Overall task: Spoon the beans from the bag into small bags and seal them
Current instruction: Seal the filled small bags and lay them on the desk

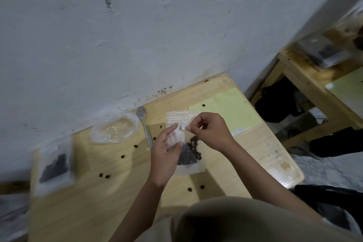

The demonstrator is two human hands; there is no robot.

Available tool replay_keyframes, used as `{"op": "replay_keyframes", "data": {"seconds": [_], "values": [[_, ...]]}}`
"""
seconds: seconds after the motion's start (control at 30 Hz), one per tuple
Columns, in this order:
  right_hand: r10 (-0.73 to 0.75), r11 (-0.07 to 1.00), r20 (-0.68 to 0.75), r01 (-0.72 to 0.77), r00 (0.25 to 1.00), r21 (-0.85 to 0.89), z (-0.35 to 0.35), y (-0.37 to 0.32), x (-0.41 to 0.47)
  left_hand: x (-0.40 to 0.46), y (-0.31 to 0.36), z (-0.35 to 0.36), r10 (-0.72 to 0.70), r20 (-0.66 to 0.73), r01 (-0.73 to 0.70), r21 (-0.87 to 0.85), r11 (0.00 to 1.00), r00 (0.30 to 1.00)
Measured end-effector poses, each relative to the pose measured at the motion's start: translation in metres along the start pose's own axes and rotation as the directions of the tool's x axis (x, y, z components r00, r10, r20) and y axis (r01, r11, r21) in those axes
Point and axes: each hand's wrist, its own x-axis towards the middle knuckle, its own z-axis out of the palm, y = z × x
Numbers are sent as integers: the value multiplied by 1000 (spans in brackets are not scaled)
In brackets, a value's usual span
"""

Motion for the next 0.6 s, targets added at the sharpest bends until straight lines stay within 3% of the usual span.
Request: {"op": "replay_keyframes", "data": {"seconds": [0.3, 0.6], "values": [[-12, 990, -80, 1, 997, -141, 22, -12, -17, -25, 4, -18, 48, -28, -48, -5, 999, 998], [15, 1000, -255, -9, 967, 22, 60, -11, -57, -49, -10, -53, 12, -76, -27, -196, 980, 997]]}}
